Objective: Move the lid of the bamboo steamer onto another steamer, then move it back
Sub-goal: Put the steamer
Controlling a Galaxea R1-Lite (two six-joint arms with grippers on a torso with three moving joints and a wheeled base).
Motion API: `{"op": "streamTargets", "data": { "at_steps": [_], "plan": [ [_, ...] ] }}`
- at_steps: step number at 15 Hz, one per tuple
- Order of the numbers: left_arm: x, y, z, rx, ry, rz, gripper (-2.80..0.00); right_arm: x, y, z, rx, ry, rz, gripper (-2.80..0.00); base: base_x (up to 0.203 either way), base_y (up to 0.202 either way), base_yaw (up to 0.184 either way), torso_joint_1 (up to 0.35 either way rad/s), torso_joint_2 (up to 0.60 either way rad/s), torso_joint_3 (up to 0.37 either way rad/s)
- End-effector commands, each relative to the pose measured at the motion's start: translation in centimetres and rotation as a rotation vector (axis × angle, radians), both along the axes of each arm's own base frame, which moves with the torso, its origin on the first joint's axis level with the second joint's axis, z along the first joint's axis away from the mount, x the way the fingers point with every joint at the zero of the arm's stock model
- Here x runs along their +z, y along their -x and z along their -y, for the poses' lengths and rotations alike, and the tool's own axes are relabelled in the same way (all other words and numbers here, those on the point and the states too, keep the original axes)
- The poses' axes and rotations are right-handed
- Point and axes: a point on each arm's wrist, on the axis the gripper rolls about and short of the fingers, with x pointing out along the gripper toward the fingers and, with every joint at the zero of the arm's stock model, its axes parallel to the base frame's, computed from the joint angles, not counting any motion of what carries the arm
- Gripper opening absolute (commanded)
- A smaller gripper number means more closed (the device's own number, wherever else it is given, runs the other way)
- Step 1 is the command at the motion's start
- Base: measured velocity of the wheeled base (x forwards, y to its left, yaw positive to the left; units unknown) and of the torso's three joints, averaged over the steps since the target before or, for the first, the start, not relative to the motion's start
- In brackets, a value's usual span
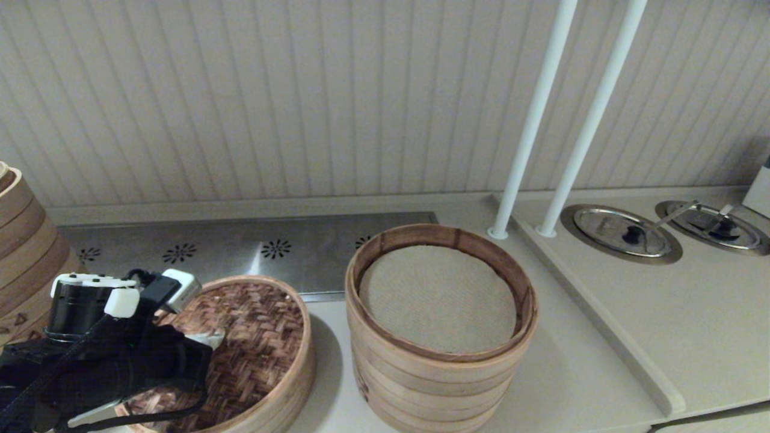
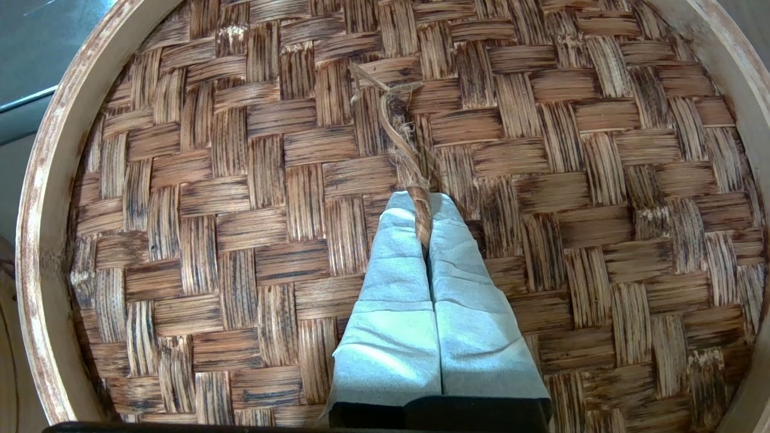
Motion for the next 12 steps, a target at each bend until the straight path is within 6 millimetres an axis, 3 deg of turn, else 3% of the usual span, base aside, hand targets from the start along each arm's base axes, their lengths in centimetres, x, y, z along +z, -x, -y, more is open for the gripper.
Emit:
{"op": "streamTargets", "data": {
  "at_steps": [1, 5, 6, 7, 10, 12],
  "plan": [
    [-0.2, -0.1, 0.0, 0.002, -0.001, -0.006, -2.80, -0.1, 0.0, 0.0, 0.000, 0.000, -0.005, -2.80, 0.000, 0.000, 0.000, 0.000, 0.00, 0.000],
    [-0.3, -0.4, 0.0, 0.009, 0.001, -0.017, -2.80, -0.1, 0.0, 0.0, 0.000, 0.000, -0.005, -2.80, 0.000, 0.000, 0.000, 0.000, 0.00, 0.000],
    [-0.4, -0.5, 0.0, 0.009, 0.001, -0.015, -0.38, -0.1, 0.0, 0.0, 0.000, 0.000, -0.005, -2.80, 0.000, 0.000, 0.000, 0.000, 0.00, 0.000],
    [-0.2, -0.6, 0.1, 0.008, 0.004, -0.008, 0.00, -0.1, 0.0, 0.0, 0.000, 0.000, -0.004, -2.80, 0.000, 0.000, 0.000, 0.000, 0.00, 0.000],
    [1.1, -0.9, 0.2, 0.017, 0.045, 0.057, 0.00, -0.1, 0.0, 0.0, 0.000, 0.000, -0.005, -2.80, 0.000, 0.000, 0.000, 0.000, 0.00, 0.000],
    [2.9, -1.1, 0.2, 0.021, 0.090, 0.140, 0.00, -0.1, 0.0, 0.0, 0.000, 0.000, -0.004, -2.80, 0.000, 0.000, 0.000, 0.000, 0.00, 0.000]
  ]
}}
